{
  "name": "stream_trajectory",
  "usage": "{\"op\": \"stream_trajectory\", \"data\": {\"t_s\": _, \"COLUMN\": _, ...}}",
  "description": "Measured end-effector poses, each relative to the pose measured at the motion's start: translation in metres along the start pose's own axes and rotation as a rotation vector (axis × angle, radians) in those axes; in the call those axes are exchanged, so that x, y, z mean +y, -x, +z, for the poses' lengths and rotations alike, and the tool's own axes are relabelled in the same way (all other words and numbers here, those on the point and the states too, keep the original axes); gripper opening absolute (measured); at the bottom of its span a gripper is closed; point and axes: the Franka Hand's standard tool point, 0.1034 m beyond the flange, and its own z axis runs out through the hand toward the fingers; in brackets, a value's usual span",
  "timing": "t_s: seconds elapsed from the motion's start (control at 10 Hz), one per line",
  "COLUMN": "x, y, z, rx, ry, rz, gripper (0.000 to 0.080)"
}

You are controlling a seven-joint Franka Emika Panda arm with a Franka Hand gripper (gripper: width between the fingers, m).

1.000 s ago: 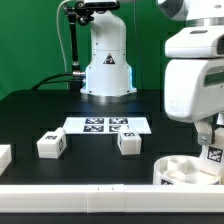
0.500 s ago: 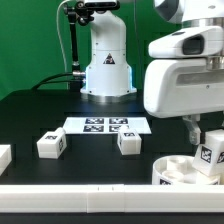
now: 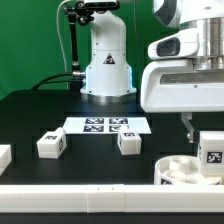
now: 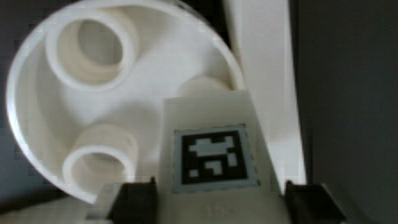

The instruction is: Assemble stool

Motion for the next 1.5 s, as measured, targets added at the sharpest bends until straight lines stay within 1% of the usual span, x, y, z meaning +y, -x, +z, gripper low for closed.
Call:
{"op": "stream_trajectory", "data": {"t_s": 0.2, "x": -0.0012, "y": 0.0022, "z": 0.0003, "rx": 0.000, "ry": 0.008, "rz": 0.156, "gripper": 0.0343}}
{"op": "stream_trajectory", "data": {"t_s": 0.5, "x": -0.0032, "y": 0.0052, "z": 0.0001, "rx": -0.016, "ry": 0.003, "rz": 0.538, "gripper": 0.0343}}
{"op": "stream_trajectory", "data": {"t_s": 0.8, "x": -0.0032, "y": 0.0053, "z": 0.0002, "rx": -0.050, "ry": -0.028, "rz": 0.851, "gripper": 0.0343}}
{"op": "stream_trajectory", "data": {"t_s": 1.1, "x": -0.0058, "y": 0.0062, "z": 0.0016, "rx": -0.074, "ry": -0.045, "rz": 1.150, "gripper": 0.0343}}
{"op": "stream_trajectory", "data": {"t_s": 1.2, "x": -0.0071, "y": 0.0057, "z": 0.0023, "rx": -0.084, "ry": -0.061, "rz": 1.258, "gripper": 0.0343}}
{"op": "stream_trajectory", "data": {"t_s": 1.4, "x": -0.0057, "y": 0.0047, "z": 0.0030, "rx": -0.110, "ry": -0.077, "rz": 1.373, "gripper": 0.0343}}
{"op": "stream_trajectory", "data": {"t_s": 1.5, "x": -0.0035, "y": 0.0034, "z": 0.0036, "rx": -0.113, "ry": -0.079, "rz": 1.378, "gripper": 0.0343}}
